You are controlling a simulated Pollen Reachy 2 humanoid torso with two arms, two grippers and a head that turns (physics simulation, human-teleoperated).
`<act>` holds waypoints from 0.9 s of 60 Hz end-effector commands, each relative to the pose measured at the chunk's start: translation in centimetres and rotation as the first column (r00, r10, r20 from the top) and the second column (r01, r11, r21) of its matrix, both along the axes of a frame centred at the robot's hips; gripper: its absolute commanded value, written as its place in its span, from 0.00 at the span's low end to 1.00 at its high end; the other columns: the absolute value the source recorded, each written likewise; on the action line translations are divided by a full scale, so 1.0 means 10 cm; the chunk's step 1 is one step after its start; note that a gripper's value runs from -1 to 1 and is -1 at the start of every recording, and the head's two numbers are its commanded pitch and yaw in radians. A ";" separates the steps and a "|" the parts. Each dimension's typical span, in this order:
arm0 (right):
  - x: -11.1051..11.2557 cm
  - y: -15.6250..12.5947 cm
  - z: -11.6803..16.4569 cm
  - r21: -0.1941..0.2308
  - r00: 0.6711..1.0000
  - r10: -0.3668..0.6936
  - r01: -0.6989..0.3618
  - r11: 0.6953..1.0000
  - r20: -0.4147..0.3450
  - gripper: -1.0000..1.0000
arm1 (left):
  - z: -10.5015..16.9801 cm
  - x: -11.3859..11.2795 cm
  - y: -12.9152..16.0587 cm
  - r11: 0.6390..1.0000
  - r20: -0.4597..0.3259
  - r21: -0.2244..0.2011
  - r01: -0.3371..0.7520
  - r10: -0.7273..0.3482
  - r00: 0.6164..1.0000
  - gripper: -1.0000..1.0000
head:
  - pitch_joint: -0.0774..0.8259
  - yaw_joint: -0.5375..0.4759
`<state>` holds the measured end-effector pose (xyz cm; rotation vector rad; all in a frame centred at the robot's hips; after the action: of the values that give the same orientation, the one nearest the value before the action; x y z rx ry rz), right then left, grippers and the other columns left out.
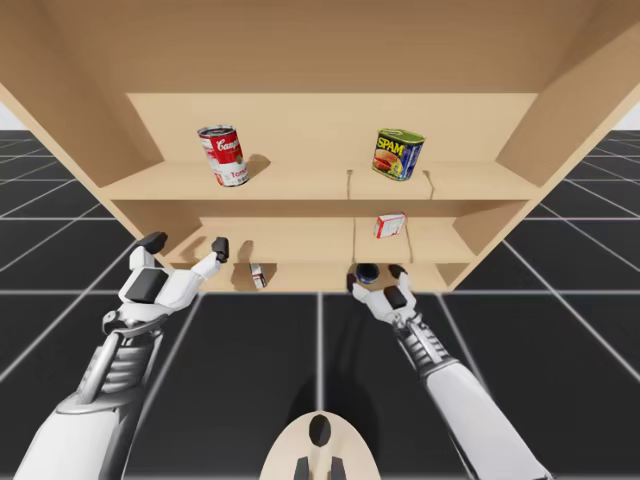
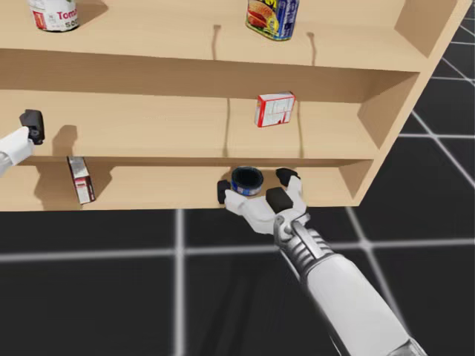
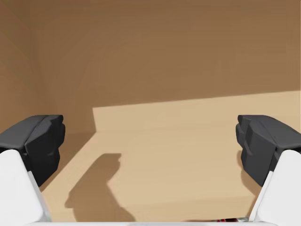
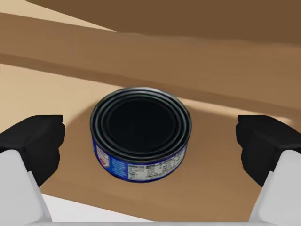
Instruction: Retrieve the tuna can from the shelves.
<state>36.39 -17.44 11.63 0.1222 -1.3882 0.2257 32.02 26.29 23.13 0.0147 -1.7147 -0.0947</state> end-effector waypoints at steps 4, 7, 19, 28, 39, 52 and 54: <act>0.16 0.35 -0.16 0.087 0.996 0.048 -0.041 0.995 -0.074 0.00 | 0.00 0.00 0.01 1.000 -0.002 -0.002 -0.001 0.001 1.000 0.00 | 0.75 0.37; 0.18 0.38 -0.17 0.090 0.994 0.062 -0.054 0.994 -0.085 0.00 | 0.00 0.00 0.01 1.000 -0.002 -0.002 -0.001 0.001 1.000 0.00 | 0.75 0.37; 0.26 0.46 -0.24 0.110 0.989 0.089 -0.076 0.991 -0.120 0.00 | 0.01 0.00 0.01 1.000 -0.003 -0.006 -0.002 0.002 1.000 0.00 | 0.75 0.38; 0.29 0.46 -0.28 0.102 0.981 0.096 -0.080 0.992 -0.166 0.00 | 0.00 0.01 0.01 1.000 -0.004 -0.005 0.000 0.000 1.000 0.00 | 0.75 0.38; 0.21 0.45 -0.27 0.077 0.977 0.108 -0.096 0.992 -0.185 1.00 | 0.00 0.01 0.01 1.000 -0.005 -0.005 -0.001 0.001 1.000 0.00 | 0.75 0.38; 0.16 0.39 -0.24 0.091 0.976 0.099 -0.083 0.992 -0.192 1.00 | 0.00 0.01 0.01 1.000 -0.007 -0.006 0.001 -0.001 1.000 0.00 | 0.75 0.38; 0.16 0.39 -0.24 0.091 0.977 0.099 -0.082 0.992 -0.190 1.00 | 0.00 0.01 0.01 1.000 -0.008 -0.006 0.001 -0.001 1.000 0.00 | 0.75 0.38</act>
<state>39.86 -16.36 11.55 0.2054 -1.2789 0.2683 32.07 26.39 23.17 0.0103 -1.7086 -0.0901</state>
